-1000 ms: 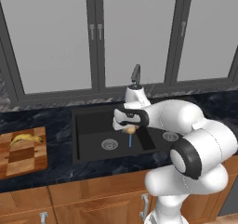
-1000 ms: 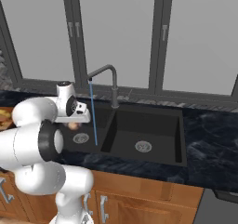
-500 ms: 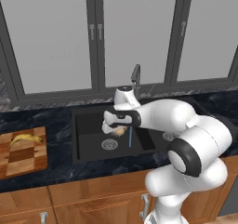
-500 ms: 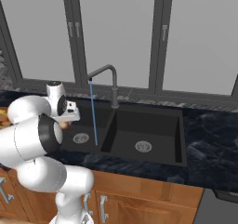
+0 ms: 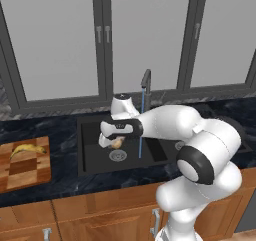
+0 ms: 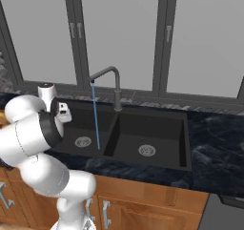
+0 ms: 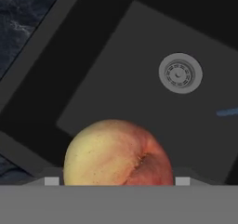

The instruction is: Pick the banana, peach from the sink and place them on the cutting board to airdry. Then turn off the sink faucet.

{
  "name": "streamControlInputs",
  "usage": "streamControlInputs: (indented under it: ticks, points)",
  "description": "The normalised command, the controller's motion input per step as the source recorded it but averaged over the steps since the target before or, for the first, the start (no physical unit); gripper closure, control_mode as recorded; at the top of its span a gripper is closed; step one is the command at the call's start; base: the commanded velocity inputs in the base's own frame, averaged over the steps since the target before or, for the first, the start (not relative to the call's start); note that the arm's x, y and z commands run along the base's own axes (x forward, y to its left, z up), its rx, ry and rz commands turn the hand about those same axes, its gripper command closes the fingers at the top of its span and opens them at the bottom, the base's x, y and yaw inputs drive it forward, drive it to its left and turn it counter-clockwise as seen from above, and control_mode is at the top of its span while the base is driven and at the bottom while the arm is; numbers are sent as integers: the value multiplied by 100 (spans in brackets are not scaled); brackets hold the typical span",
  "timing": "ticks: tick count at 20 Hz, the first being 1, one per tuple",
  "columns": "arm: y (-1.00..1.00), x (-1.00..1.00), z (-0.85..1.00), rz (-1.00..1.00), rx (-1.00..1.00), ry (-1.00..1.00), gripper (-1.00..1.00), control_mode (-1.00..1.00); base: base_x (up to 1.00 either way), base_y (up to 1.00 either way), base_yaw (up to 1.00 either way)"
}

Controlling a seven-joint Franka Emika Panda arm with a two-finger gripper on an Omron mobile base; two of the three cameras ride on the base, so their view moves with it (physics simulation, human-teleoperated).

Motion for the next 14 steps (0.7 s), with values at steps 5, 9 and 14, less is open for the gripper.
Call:
streamControlInputs:
  ticks: [5, 9, 14]
  points:
    - [44, 0, 0, 15, 0, 0, 100, -100, 0, 0, 0]
    - [41, 0, 0, 14, 0, 0, 100, -100, 0, 0, 0]
    - [37, 0, 0, 11, 1, 0, 100, -100, 0, 0, 0]
